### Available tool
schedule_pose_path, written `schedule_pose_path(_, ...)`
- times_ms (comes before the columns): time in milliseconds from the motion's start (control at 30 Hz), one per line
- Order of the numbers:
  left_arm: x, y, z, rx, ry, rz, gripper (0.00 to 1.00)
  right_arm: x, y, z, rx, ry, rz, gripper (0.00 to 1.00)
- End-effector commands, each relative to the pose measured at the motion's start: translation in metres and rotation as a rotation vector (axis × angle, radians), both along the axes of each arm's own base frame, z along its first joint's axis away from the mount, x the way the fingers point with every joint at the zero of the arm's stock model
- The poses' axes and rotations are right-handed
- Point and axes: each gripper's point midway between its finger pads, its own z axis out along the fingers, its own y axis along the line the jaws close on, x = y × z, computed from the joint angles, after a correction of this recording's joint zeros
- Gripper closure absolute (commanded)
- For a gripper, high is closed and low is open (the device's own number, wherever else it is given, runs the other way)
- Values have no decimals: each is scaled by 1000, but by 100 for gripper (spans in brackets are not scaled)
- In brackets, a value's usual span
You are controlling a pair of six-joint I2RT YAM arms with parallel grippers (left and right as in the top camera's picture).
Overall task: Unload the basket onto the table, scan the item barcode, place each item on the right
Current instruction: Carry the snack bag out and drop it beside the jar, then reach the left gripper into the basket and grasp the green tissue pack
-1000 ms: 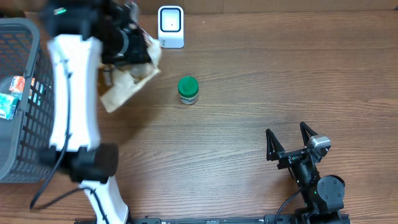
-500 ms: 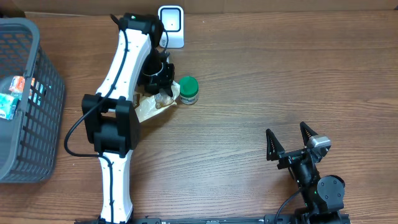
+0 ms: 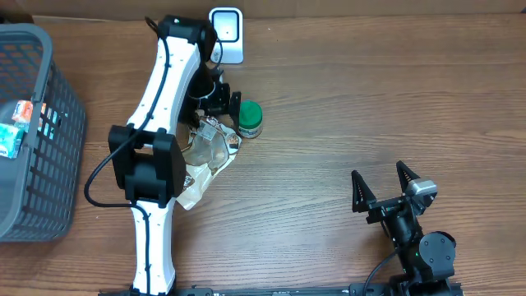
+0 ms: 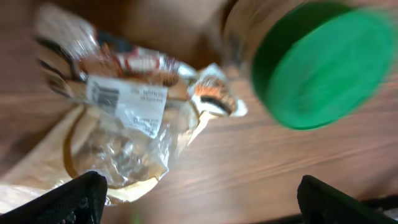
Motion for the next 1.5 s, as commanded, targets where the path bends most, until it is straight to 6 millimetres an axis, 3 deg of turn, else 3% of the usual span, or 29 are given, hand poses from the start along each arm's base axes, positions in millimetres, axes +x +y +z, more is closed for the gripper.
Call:
schedule_pose_path(0,15,-3,69,-38,-215,4,0,0,1,-3,3,0,4,0)
schedule_pose_path(67,18,0,102,-41,-317,6,0,0,1,-3,3,0,4,0)
schedule_pose_path(167,18,26,158,39,-504,32,0,0,1,-3,3,0,4,0)
schedule_pose_path(200,15,50,192,111,-614,87,0,0,1,-3,3,0,4,0)
schedule_pose_path(267,7,79,228,185,-724,173,0,0,1,-3,3,0,4,0)
schedule_pose_path(433,-26,153,296,286,-921,391,0,0,1,-3,3,0,4,0)
schedule_pose_path(500,-51,218,310,367,-939,611,0,0,1,-3,3,0,4,0)
schedule_pose_path(567,-70,266,303,429,-885,764,0,0,1,-3,3,0,4,0)
schedule_pose_path(667,-92,328,276,480,-774,937,3,0,1,-3,3,0,4,0)
schedule_pose_path(767,-102,367,252,484,-722,1020,4,0,1,-3,3,0,4,0)
schedule_pose_path(833,-99,389,225,470,-692,995,6,0,1,-3,3,0,4,0)
schedule_pose_path(1067,-75,419,156,509,-666,781,9,0,1,-3,3,0,4,0)
schedule_pose_path(1333,-42,451,100,596,-740,531,19,0,1,-3,3,0,4,0)
schedule_pose_path(1467,-34,470,73,644,-713,516,18,0,1,-3,3,0,4,0)
